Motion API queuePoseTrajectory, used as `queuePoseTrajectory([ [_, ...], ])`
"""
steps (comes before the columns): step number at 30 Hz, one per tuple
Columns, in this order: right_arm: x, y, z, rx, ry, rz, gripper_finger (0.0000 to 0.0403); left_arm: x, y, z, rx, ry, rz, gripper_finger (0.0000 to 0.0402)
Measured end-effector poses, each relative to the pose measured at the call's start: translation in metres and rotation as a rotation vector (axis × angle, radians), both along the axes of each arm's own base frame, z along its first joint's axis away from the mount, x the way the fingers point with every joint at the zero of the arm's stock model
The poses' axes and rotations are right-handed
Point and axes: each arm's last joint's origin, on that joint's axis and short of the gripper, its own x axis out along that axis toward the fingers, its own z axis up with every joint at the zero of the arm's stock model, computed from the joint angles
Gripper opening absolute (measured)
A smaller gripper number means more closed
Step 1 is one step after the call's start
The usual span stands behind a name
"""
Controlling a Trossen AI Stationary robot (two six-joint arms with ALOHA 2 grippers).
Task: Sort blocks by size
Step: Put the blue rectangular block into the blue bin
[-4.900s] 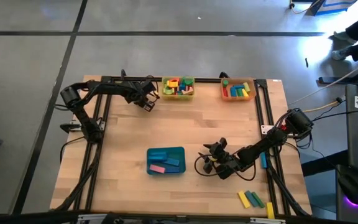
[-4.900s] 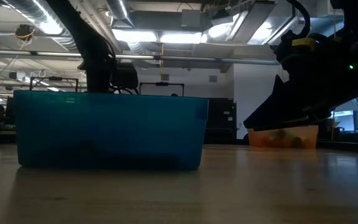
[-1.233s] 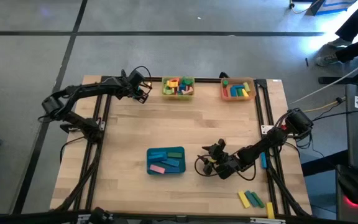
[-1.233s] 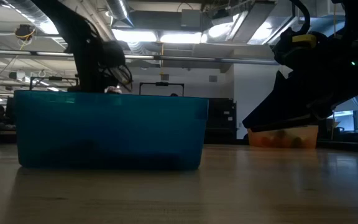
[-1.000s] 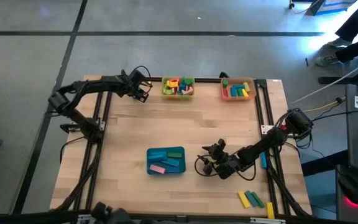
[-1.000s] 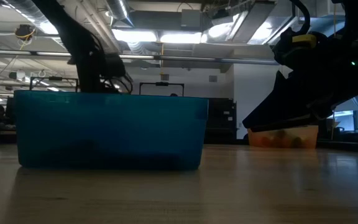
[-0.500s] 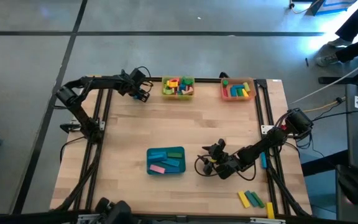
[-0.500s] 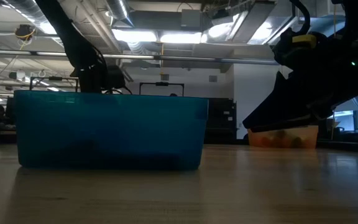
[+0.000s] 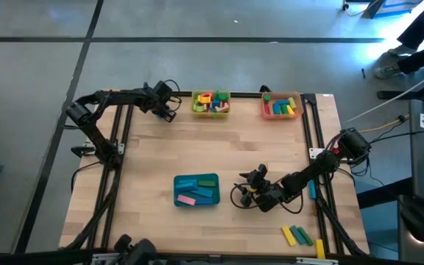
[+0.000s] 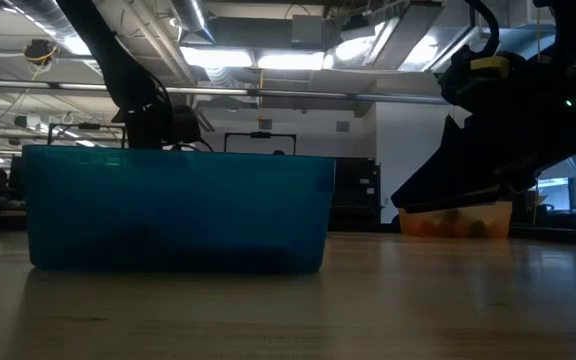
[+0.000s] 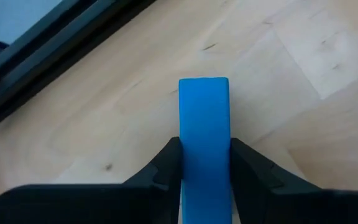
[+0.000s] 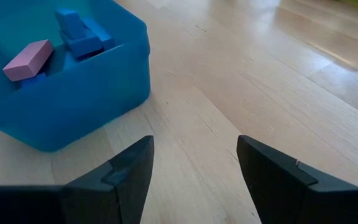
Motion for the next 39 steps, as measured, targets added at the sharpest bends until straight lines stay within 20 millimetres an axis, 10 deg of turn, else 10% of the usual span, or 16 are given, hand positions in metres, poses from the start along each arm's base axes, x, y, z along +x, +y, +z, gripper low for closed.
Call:
queuePoseTrajectory([
  [13, 0.000, 0.000, 0.000, 0.000, 0.000, 0.000, 0.0234, 0.029, -0.052, 0.030, 0.012, -0.020, -0.207, 0.0088],
  [26, 0.000, 0.000, 0.000, 0.001, -0.001, 0.000, 0.0234, 0.056, -0.168, 0.102, 0.040, -0.406, -0.573, 0.0093],
  [39, 0.001, 0.001, 0.001, 0.019, -0.013, 0.005, 0.0234, 0.081, -0.277, 0.112, -0.065, -0.688, -0.947, 0.0100],
])
